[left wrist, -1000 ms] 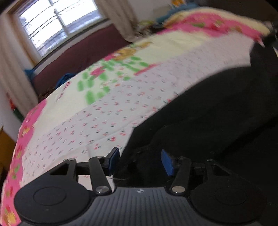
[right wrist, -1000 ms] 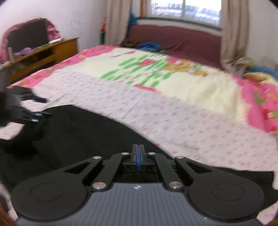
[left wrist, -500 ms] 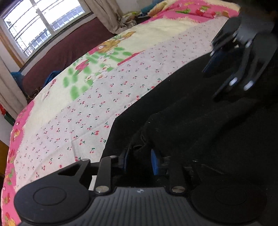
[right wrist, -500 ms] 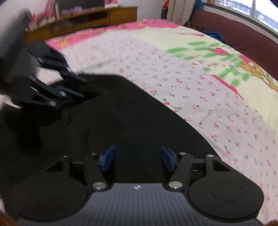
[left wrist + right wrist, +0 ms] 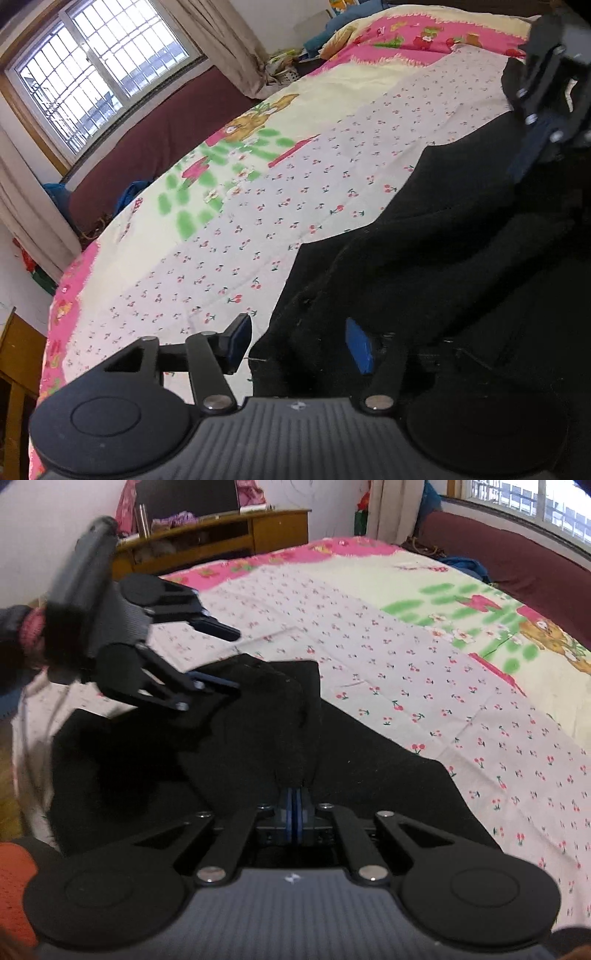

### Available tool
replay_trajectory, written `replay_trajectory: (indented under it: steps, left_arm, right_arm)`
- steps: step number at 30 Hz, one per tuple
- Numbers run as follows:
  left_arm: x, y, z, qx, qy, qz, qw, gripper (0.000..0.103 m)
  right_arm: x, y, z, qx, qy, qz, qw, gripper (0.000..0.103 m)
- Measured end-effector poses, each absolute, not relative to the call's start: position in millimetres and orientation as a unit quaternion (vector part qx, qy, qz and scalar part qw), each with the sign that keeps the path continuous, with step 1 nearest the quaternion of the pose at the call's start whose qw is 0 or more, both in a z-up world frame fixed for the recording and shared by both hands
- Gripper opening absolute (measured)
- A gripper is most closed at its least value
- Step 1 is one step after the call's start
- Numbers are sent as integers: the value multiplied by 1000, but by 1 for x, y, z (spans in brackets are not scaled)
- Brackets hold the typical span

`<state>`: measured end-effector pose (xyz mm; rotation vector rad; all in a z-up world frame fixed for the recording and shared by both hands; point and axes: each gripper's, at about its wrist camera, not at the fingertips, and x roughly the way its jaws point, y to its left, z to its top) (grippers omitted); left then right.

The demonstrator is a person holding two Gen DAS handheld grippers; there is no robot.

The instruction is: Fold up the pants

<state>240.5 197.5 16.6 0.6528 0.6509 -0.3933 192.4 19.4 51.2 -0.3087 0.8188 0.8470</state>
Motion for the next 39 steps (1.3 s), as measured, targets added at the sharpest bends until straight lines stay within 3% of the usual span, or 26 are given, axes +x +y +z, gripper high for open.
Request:
replay_trajectory:
  steps: [5,6,7,8,9,12,14,16,22,23,24,25,26,29,32,36,39]
  left_arm:
    - [252,189,-1,348,342,-206,848,69]
    - [255,190,-5,348,350,-204,845,58]
    - [256,190,-6,346,359,-201,843,39]
    - [254,190,-6,340,366,-204,842,32]
    - [250,191,-5,339,366,-209,841,26]
    - [235,189,-6,362,351,-206,839,23]
    - [233,191,-6,355,352,-203,842,23]
    - [233,191,-4,342,350,-199,849,23]
    - [227,201,1,312,348,-196,862,28]
    - [228,203,1,309,348,-197,863,28]
    - [228,205,1,307,348,-195,864,30]
    - [227,207,2,304,348,-191,866,32]
    - [226,210,3,302,348,-186,868,32]
    - [220,221,11,302,342,-172,873,33]
    - [209,228,22,290,329,-154,885,41]
    - [173,223,41,285,305,-160,895,64]
    - [131,214,44,289,304,-179,890,71]
  right_arm:
    - [175,17,51,-157,392,403,812,0]
    - [176,16,48,-157,398,400,810,0]
    - [178,16,45,-158,403,399,808,0]
    - [177,14,45,-156,405,399,808,0]
    - [176,12,46,-153,402,397,811,1]
    - [182,14,50,-158,373,385,829,6]
    - [189,25,52,-179,346,386,836,16]
    - [205,43,50,-195,328,394,836,51]
    - [249,104,24,-236,297,402,833,65]
    - [258,113,15,-240,308,396,831,64]
    - [267,116,7,-231,329,387,830,52]
    - [275,118,2,-207,360,388,823,15]
    - [277,116,1,-179,383,387,820,7]
    - [244,102,23,-184,337,396,834,8]
    - [192,81,59,-174,303,412,842,8]
    - [111,65,77,-231,250,432,835,8]
    - [63,54,61,-237,271,443,821,8]
